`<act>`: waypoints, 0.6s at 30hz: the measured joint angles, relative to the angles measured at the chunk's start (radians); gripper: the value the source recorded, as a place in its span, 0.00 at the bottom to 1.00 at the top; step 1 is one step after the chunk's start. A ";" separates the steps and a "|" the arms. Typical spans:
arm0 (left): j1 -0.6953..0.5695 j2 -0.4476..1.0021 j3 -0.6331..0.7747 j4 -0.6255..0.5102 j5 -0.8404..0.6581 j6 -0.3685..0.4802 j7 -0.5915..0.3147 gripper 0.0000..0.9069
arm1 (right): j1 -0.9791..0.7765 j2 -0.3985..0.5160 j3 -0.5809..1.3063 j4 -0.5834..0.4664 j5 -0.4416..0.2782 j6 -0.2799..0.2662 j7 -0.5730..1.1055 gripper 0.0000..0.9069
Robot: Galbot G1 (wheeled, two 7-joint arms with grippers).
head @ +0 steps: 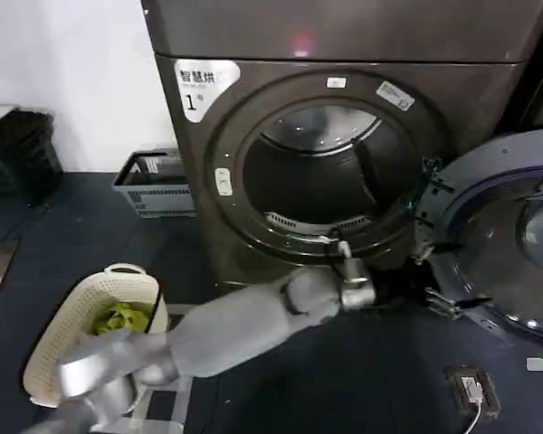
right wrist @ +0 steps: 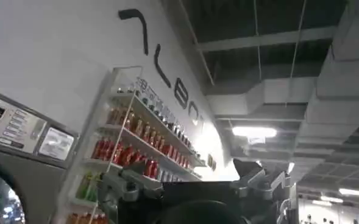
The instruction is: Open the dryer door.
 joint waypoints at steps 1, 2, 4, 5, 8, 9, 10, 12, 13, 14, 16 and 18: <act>0.000 0.020 0.003 -0.015 -0.011 0.010 -0.001 1.00 | 0.001 -0.001 0.003 0.000 -0.004 0.007 0.001 1.00; -0.002 0.044 0.008 -0.033 -0.023 0.015 -0.004 1.00 | 0.001 -0.003 0.006 0.000 -0.004 0.010 0.002 1.00; -0.002 0.096 0.018 -0.075 -0.028 0.005 -0.028 1.00 | 0.001 -0.007 0.013 -0.001 -0.005 0.017 0.008 1.00; -0.001 0.127 0.025 -0.098 -0.027 -0.008 -0.042 1.00 | 0.001 -0.009 0.017 -0.002 -0.005 0.019 0.012 1.00; 0.011 0.218 0.047 -0.161 -0.019 -0.047 -0.106 1.00 | 0.000 -0.013 0.025 -0.001 -0.006 0.019 0.019 1.00; 0.015 0.246 0.052 -0.178 -0.018 -0.055 -0.128 1.00 | -0.001 -0.015 0.030 -0.001 -0.012 0.019 0.021 1.00; 0.020 0.275 0.059 -0.196 -0.017 -0.066 -0.149 1.00 | -0.001 -0.016 0.036 -0.002 -0.014 0.019 0.021 1.00; 0.026 0.337 0.073 -0.226 -0.006 -0.091 -0.168 1.00 | -0.002 -0.017 0.046 -0.005 -0.022 0.019 0.022 1.00; 0.028 0.367 0.080 -0.241 -0.002 -0.093 -0.169 1.00 | -0.002 -0.018 0.051 -0.008 -0.029 0.019 0.022 1.00; 0.028 0.402 0.087 -0.254 -0.004 -0.092 -0.169 1.00 | -0.002 -0.018 0.054 -0.009 -0.033 0.020 0.022 1.00; 0.024 0.469 0.100 -0.287 0.001 -0.057 -0.169 1.00 | -0.001 -0.022 0.063 -0.007 -0.044 0.019 0.027 1.00; 0.016 0.540 0.112 -0.328 0.015 -0.012 -0.179 1.00 | 0.002 -0.028 0.074 -0.002 -0.066 0.015 0.028 1.00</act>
